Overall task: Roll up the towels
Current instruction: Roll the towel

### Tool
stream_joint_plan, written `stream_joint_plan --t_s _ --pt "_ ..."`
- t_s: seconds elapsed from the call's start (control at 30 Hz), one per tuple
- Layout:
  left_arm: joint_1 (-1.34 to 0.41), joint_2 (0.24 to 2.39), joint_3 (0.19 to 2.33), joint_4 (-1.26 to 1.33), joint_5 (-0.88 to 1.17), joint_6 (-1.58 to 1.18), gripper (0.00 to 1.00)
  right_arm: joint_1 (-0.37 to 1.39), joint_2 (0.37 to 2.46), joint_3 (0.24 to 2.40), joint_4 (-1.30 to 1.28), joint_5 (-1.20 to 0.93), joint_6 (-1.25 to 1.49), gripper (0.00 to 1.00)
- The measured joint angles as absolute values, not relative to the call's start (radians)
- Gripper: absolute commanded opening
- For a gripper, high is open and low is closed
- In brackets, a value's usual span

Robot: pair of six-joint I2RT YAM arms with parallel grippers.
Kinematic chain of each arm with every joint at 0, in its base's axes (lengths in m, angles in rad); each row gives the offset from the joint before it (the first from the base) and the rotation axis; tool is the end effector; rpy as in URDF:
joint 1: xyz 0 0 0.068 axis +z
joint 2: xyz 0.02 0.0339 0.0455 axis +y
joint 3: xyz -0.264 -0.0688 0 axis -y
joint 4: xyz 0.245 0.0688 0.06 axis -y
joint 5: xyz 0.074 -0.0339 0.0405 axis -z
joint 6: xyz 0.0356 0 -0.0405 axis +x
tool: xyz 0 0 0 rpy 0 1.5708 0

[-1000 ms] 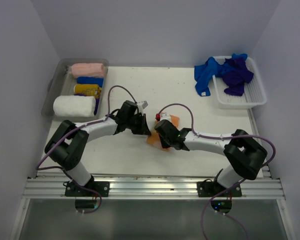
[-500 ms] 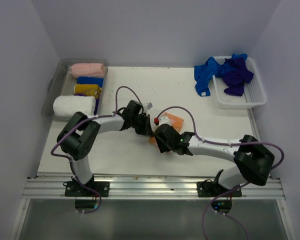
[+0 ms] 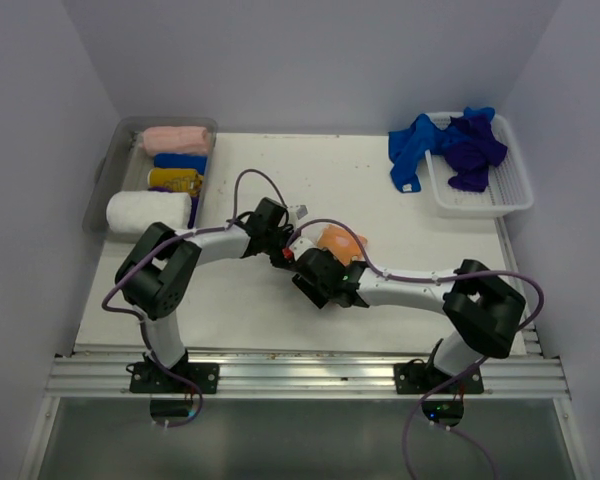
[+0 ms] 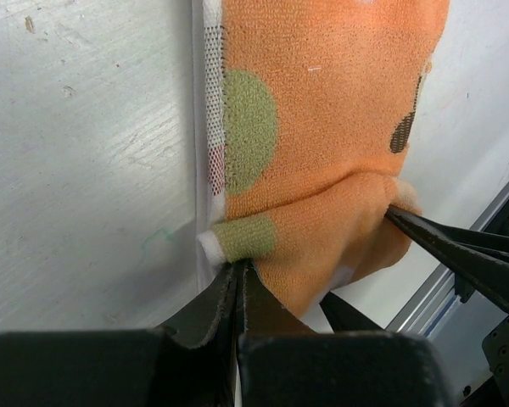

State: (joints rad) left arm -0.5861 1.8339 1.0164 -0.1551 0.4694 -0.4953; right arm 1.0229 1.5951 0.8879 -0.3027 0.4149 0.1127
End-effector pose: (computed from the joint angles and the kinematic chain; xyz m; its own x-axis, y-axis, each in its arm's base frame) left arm 0.2907 -0.2123 0.1434 -0.9410 0.1160 -0.3178 0.2935 0.7470 -0.5965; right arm 0.1729 0.2557 0.1736 -0.5136 -0.6440 -0.5670 -0.6157 0.7368 -0.2793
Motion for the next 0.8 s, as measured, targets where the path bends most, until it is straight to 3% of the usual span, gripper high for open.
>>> stream_joint_plan --t_s 0.13,0.37,0.47,0.53,0.67,0.73,0.8 --pt "-0.586 1.834 1.019 -0.16 0.469 -0.493 0.0 1.023 1.599 0.888 -0.297 0.386 0.095 0.67" --pt "-0.581 1.837 1.044 -0.203 0.46 -0.474 0.0 1.023 1.662 0.912 -0.285 0.372 0.105 0.78" --pt "-0.565 1.842 1.066 -0.231 0.45 -0.459 0.0 1.023 1.688 0.936 -0.283 0.374 0.117 0.77" --pt "-0.549 1.842 1.079 -0.245 0.443 -0.45 0.0 1.023 1.705 0.954 -0.281 0.378 0.124 0.7" --pt "-0.524 1.842 1.094 -0.261 0.437 -0.448 0.0 1.023 1.731 0.965 -0.264 0.401 0.133 0.26" --pt "-0.515 1.842 1.097 -0.266 0.437 -0.448 0.0 1.022 1.732 0.966 -0.263 0.41 0.139 0.16" --pt "-0.503 1.842 1.102 -0.274 0.437 -0.448 0.01 1.02 1.732 0.971 -0.266 0.409 0.15 0.13"
